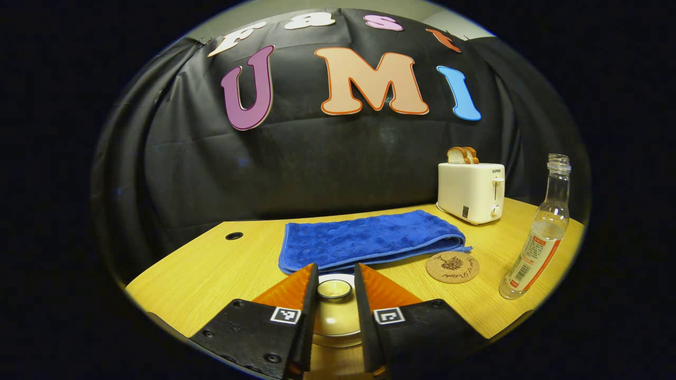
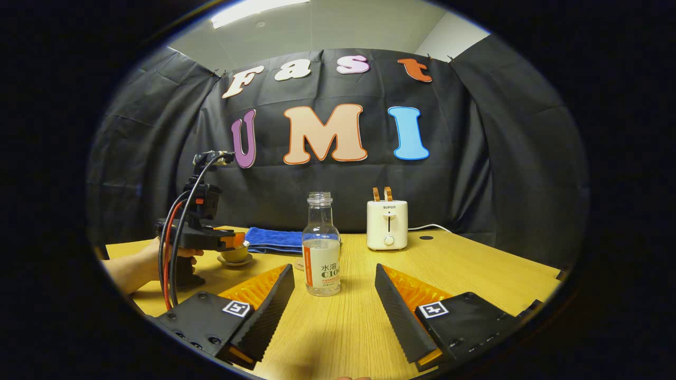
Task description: Open the teacup lid with one hand, grasp the water bottle and pour water into the teacup with the other hand; after pouring, place the water bottle on the coaster and then close the teacup lid.
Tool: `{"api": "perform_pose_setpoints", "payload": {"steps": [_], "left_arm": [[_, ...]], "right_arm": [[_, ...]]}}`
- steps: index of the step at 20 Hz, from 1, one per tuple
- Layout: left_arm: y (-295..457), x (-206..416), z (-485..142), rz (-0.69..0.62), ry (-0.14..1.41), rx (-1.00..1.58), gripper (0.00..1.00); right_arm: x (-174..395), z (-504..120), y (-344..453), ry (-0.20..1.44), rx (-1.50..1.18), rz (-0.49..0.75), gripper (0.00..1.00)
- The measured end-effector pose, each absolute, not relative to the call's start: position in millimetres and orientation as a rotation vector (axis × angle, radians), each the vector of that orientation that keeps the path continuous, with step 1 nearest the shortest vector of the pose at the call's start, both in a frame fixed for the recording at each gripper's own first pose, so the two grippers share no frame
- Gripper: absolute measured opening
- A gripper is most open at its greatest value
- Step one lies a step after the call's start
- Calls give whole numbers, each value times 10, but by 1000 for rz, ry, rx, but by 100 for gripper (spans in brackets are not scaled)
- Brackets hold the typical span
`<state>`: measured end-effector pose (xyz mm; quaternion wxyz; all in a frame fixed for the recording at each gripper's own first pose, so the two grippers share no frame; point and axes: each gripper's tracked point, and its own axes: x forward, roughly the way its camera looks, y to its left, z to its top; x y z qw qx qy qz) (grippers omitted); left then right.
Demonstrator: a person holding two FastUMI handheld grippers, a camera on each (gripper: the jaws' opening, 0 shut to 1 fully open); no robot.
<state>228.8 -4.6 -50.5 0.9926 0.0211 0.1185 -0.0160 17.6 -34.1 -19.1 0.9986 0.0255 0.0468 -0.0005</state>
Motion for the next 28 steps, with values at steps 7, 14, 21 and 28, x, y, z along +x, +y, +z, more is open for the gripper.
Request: {"api": "perform_pose_setpoints", "payload": {"steps": [7, 14, 21, 28], "left_arm": [[-61, 2267, -475, -47, 219, 21, 27], [-68, 2213, -372, -40, 158, 45, 24], [-58, 1882, -275, -50, 106, 41, 24], [122, 1429, -148, -32, 48, 2, 24]], "right_arm": [[176, -187, -350, 95, 51, 1, 95], [205, -212, -327, 102, 51, 13, 98], [352, -248, -195, 108, 54, 49, 98], [738, -289, -144, 109, 53, 14, 98]]}}
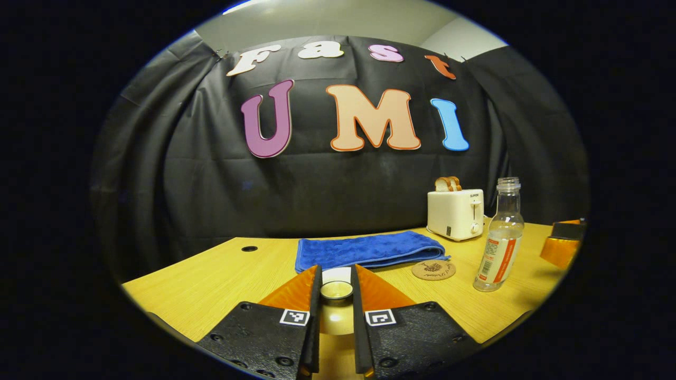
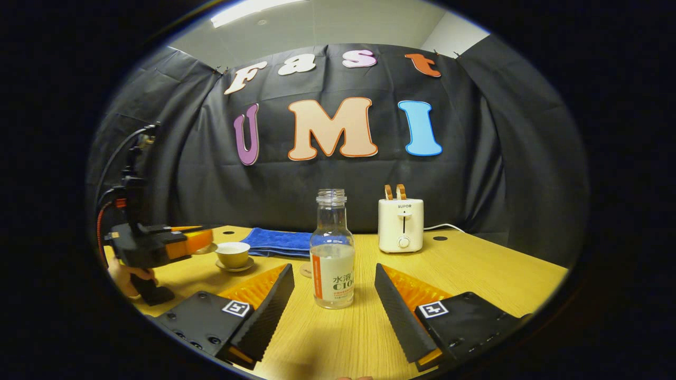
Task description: Open the teacup lid with one hand, grasp the water bottle and pour water into the teacup with the other hand; after pouring, place the water bottle on the coaster and then close the teacup lid.
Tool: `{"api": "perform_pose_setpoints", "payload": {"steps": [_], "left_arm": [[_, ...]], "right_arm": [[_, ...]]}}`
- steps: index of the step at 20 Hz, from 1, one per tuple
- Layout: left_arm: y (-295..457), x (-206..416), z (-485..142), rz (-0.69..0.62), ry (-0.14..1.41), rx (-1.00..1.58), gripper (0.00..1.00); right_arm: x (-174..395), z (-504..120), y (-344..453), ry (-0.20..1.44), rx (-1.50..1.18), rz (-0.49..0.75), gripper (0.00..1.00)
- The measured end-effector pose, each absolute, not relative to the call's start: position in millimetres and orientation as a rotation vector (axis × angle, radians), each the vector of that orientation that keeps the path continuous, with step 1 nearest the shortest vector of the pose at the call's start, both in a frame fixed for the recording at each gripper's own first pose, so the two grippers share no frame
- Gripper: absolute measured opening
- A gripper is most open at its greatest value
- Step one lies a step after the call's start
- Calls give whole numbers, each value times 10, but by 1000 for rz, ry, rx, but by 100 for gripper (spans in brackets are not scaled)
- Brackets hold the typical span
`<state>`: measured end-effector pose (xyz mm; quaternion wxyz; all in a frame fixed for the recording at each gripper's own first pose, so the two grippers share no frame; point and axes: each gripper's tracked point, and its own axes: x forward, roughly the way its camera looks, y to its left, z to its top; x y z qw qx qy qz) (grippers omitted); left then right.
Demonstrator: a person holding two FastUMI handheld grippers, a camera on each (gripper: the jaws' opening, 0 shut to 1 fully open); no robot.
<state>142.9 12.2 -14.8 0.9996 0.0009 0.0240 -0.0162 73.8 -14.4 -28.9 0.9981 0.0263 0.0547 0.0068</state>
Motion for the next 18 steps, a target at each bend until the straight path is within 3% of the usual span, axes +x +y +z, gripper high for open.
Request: {"api": "perform_pose_setpoints", "payload": {"steps": [2, 3, 4, 7, 9, 13, 14, 15, 16, 17, 18], "left_arm": [[172, 1303, -126, -27, 40, -1, 24], [202, 1247, -106, -23, 34, -2, 24], [223, 1189, -109, -24, 35, -3, 23], [293, 1013, -105, -23, 38, -18, 24], [337, 945, -115, -18, 38, -21, 23], [412, 832, -146, -25, 57, -10, 24], [444, 817, -149, -22, 55, -9, 24], [456, 802, -150, -22, 56, -10, 24], [484, 787, -164, -19, 56, -13, 24], [509, 790, -172, -17, 61, -19, 24], [529, 787, -181, -12, 59, -32, 23]], "right_arm": [[864, -321, -117, 116, 53, 8, 94], [924, -335, -116, 121, 53, 3, 98], [977, -350, -117, 125, 53, -1, 94], [1127, -387, -134, 133, 54, -18, 94], [1238, -421, -134, 145, 54, -25, 100], [1461, -501, -82, 179, 54, -26, 100], [1518, -490, -84, 177, 56, -30, 94], [1571, -494, -82, 172, 53, -36, 99], [1619, -498, -79, 168, 52, -42, 94], [1657, -501, -71, 163, 51, -49, 99], [1696, -487, -80, 152, 49, -57, 94]]}}
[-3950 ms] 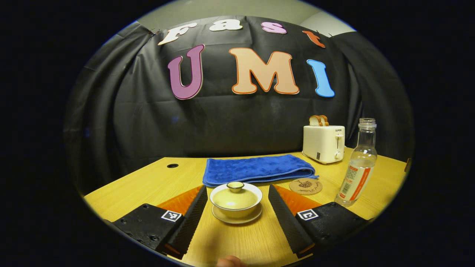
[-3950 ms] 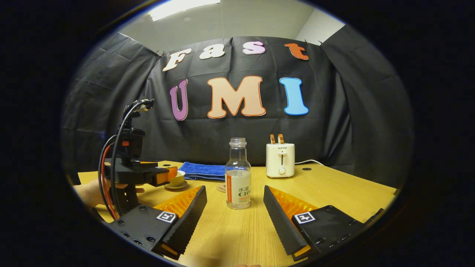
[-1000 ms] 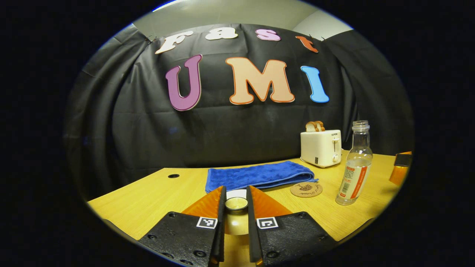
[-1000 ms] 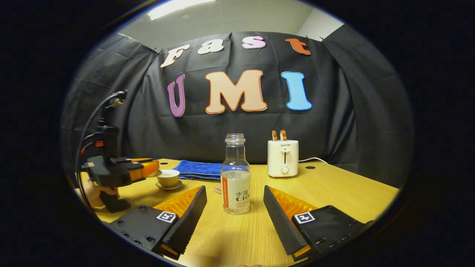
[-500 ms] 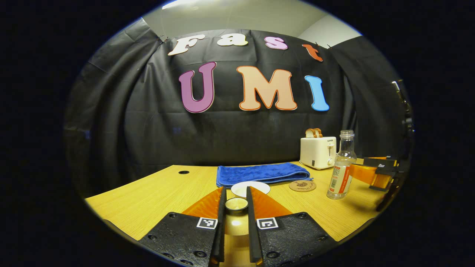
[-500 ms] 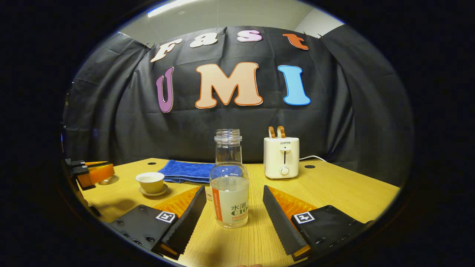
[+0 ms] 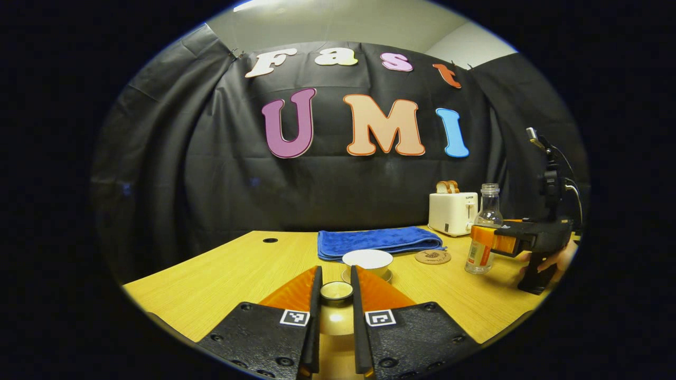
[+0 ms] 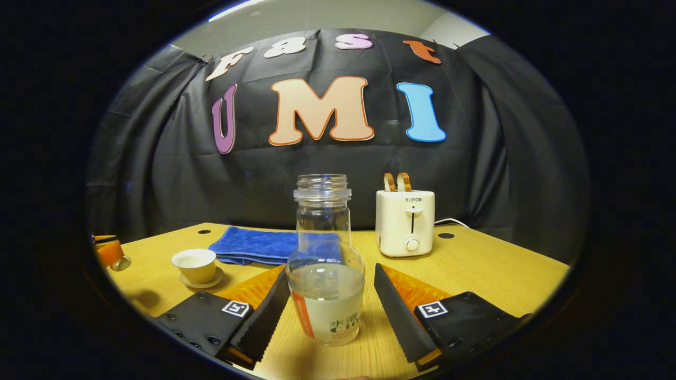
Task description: Open the teacup lid with one hand, grasp the water bottle and pour water into the teacup with the other hand; after pouring, place the water bottle on the coaster and then close the teacup lid.
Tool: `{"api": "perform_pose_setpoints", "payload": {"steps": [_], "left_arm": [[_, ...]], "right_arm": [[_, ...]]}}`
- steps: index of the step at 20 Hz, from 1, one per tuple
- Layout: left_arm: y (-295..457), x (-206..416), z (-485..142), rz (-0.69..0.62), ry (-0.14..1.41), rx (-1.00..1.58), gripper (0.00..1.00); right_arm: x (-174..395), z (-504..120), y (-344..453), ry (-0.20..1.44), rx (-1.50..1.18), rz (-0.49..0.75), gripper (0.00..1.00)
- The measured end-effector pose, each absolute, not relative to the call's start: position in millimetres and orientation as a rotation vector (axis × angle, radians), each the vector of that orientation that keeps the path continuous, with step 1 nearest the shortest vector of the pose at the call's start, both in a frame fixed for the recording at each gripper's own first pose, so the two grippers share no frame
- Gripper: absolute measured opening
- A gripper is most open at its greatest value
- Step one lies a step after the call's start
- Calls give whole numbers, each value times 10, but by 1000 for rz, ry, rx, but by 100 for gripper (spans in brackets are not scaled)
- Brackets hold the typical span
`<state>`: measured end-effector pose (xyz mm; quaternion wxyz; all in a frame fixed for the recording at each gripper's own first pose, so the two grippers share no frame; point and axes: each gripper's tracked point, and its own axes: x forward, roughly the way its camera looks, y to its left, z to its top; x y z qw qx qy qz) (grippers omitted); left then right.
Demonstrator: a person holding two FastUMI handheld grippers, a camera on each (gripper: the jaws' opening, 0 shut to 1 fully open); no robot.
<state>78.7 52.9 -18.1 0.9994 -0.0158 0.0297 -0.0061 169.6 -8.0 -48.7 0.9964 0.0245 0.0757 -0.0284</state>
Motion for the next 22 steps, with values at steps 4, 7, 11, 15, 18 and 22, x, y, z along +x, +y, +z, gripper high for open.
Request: {"api": "perform_pose_setpoints", "payload": {"steps": [4, 7, 11, 15, 18, 22], "left_arm": [[450, 798, -193, -51, 62, -24, 24], [426, 803, -178, -68, 59, -23, 24], [442, 799, -185, -62, 57, -30, 24], [448, 808, -184, -61, 60, -29, 24], [449, 801, -186, -60, 59, -30, 24], [450, 810, -189, -61, 60, -30, 24]], "right_arm": [[1766, -438, -105, 110, 45, -102, 90], [1813, -462, -88, 115, 39, -106, 80], [1852, -447, 13, 113, 0, -87, 75], [1981, -415, 295, 99, -191, -60, 75], [2112, -415, 532, 90, -310, -40, 75], [2249, -450, 844, 99, -460, 10, 75]]}}
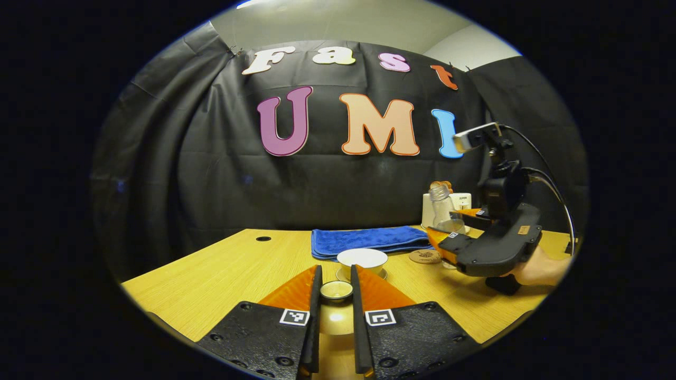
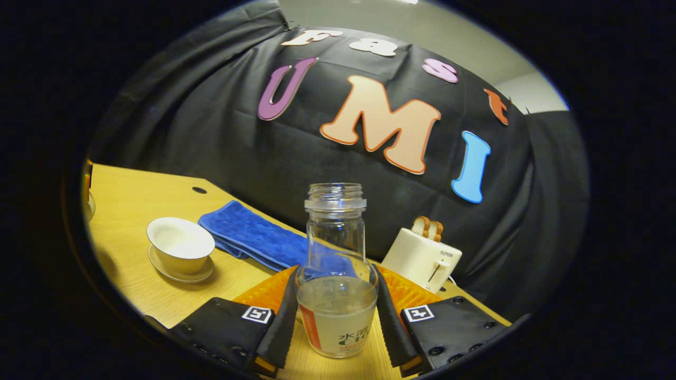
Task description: Open the teacup lid with one hand, grasp the water bottle and pour water into the teacup with the other hand; after pouring, place the water bottle on the coaster and then close the teacup lid.
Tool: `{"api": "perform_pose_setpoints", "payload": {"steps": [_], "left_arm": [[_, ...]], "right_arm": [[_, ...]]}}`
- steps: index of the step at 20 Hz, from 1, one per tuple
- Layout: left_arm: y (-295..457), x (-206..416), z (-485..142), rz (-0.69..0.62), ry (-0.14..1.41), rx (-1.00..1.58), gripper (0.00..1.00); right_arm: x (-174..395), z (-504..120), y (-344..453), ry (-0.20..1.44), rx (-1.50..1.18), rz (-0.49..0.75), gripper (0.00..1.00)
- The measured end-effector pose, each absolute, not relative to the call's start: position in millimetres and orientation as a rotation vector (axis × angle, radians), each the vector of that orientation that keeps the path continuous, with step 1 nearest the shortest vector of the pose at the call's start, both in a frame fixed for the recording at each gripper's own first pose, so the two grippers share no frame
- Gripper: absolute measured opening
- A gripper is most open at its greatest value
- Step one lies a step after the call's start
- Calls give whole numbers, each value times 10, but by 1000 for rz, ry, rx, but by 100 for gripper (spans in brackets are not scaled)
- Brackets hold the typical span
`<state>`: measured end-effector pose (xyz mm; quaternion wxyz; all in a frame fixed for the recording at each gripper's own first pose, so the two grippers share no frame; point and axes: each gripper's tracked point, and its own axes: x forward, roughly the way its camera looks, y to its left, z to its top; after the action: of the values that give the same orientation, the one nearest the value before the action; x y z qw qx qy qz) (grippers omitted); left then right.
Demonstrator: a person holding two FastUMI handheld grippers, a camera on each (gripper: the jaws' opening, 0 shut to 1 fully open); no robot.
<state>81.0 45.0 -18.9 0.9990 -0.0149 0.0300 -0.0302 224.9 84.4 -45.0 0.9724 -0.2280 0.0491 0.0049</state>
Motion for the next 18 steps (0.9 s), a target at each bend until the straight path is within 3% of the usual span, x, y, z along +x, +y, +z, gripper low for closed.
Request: {"api": "perform_pose_setpoints", "payload": {"steps": [9, 18], "left_arm": [[487, 804, -190, -40, 61, -29, 23], [709, 705, -190, 24, 62, -24, 24]], "right_arm": [[2342, -559, 1400, 41, -1051, 146, 75], [2414, -637, 1498, 42, -1323, 183, 75]]}}
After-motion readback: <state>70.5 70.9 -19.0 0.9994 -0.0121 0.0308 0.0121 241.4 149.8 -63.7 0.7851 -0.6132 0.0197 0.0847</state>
